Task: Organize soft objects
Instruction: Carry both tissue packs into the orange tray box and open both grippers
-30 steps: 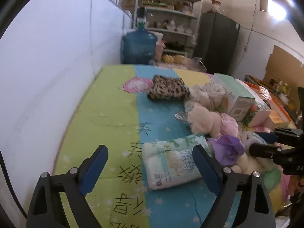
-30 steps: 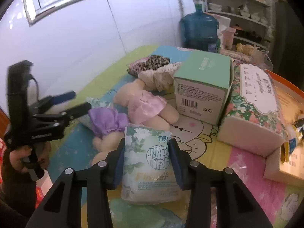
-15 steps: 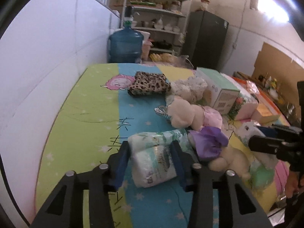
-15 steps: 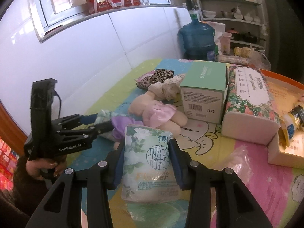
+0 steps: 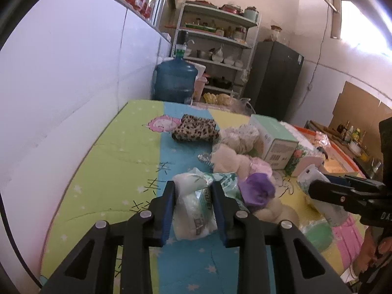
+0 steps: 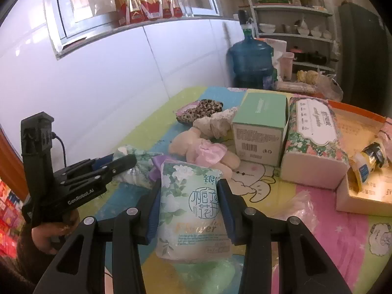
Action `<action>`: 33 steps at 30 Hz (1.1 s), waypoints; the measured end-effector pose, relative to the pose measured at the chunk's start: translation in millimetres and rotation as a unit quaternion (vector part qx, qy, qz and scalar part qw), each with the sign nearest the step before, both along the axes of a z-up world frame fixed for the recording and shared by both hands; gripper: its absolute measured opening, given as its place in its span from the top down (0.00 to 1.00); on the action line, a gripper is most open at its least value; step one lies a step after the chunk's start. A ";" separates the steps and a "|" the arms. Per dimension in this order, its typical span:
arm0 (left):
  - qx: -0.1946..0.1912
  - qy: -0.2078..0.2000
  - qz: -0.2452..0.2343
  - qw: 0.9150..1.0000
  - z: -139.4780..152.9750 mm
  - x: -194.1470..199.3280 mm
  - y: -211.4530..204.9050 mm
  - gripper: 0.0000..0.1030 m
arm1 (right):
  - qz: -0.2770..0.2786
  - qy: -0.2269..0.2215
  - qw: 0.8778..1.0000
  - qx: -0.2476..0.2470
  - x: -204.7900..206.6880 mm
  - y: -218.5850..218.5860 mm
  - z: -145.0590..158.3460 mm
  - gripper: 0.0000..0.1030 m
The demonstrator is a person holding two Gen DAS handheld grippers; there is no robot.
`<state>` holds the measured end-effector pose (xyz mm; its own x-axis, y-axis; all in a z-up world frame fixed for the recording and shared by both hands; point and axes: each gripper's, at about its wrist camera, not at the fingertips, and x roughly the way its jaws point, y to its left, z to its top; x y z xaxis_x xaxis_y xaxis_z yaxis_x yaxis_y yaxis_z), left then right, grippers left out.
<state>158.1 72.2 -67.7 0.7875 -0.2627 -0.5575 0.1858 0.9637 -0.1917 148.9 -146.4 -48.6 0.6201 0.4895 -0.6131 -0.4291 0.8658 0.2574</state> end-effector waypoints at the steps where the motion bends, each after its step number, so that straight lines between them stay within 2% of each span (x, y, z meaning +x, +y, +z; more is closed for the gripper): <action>1: -0.001 -0.003 0.001 1.000 2.0 -1.9 -0.4 0.71 | -0.001 -0.003 1.000 0.001 -1.3 -0.2 1.9 0.57; 8: 0.008 -0.032 0.010 0.999 23.4 -12.8 -5.5 0.71 | -0.008 -0.032 0.999 -0.001 -7.4 -1.0 16.4 0.57; 16: 0.015 -0.069 0.000 0.998 49.3 -20.8 -31.1 0.71 | -0.027 -0.065 0.998 0.004 -11.8 -15.0 35.7 0.57; 20: 0.015 -0.079 -0.003 0.997 59.5 -20.3 -47.9 0.71 | -0.046 -0.079 0.996 0.005 -14.8 -30.2 44.1 0.57; 33: 0.001 -0.103 -0.055 0.993 80.1 -10.9 -114.2 0.71 | -0.118 -0.111 0.987 0.005 -27.0 -101.7 64.5 0.57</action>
<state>147.2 -42.0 12.4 0.8516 -0.3528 -0.3877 0.3254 0.9357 -0.1366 121.9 -248.0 16.0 0.8361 0.3209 -0.4448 -0.2631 0.9462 0.1882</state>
